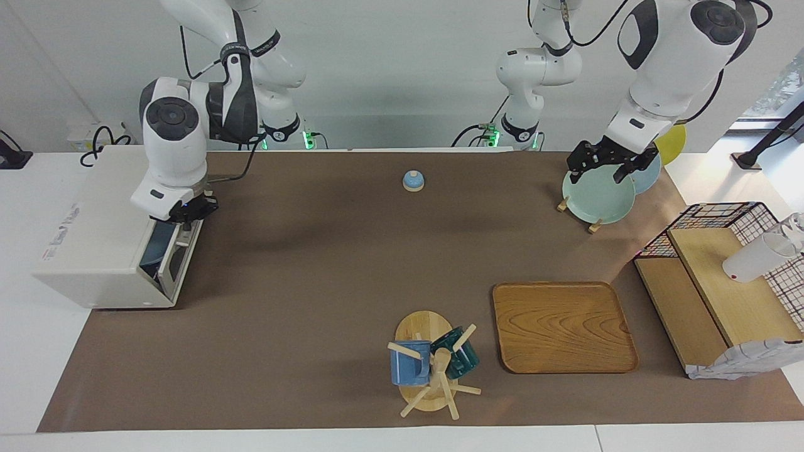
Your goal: Put eggplant into oven
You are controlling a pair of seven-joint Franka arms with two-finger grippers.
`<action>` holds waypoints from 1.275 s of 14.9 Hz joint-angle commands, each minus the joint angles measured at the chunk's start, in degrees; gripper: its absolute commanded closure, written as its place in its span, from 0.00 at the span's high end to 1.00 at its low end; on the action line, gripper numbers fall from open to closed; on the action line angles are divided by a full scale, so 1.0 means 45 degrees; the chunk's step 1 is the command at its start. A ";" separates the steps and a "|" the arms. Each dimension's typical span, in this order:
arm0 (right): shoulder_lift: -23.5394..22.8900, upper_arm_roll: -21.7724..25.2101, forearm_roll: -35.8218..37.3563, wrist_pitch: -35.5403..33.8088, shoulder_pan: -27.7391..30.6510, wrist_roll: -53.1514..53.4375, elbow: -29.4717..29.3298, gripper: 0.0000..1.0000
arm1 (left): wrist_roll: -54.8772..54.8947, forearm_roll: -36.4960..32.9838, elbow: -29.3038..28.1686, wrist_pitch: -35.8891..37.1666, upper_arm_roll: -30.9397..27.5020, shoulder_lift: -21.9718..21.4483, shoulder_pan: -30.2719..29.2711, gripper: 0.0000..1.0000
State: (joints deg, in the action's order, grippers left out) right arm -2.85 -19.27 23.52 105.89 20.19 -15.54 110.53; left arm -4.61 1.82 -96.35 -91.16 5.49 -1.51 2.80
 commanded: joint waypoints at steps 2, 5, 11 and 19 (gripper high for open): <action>0.0516 0.0004 -0.0364 -0.0952 0.0376 -0.0509 0.0163 0.03 | 0.0009 0.0026 0.0043 -0.0036 0.0049 -0.0093 -0.0075 1.00; 0.0790 0.0159 -0.1882 -0.2587 0.0514 -0.0590 -0.1002 0.10 | 0.0029 0.0026 0.0043 -0.0036 0.0049 -0.0093 -0.0095 1.00; 0.0770 0.0394 -0.4521 -0.4118 0.0553 -0.0394 -0.2981 0.66 | 0.0029 0.0026 0.0043 -0.0017 0.0030 -0.0093 -0.0094 1.00; 0.1062 0.1561 -0.4700 -0.4528 -0.1395 0.1479 -0.3040 1.00 | 0.0009 0.0026 0.0043 -0.0036 0.0030 -0.0093 -0.0094 1.00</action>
State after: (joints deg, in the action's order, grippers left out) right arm 1.28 -15.96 3.69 87.32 18.29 -12.24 97.67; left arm -4.61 1.82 -96.35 -91.16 5.50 -1.51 2.78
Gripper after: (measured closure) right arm 0.000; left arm 0.000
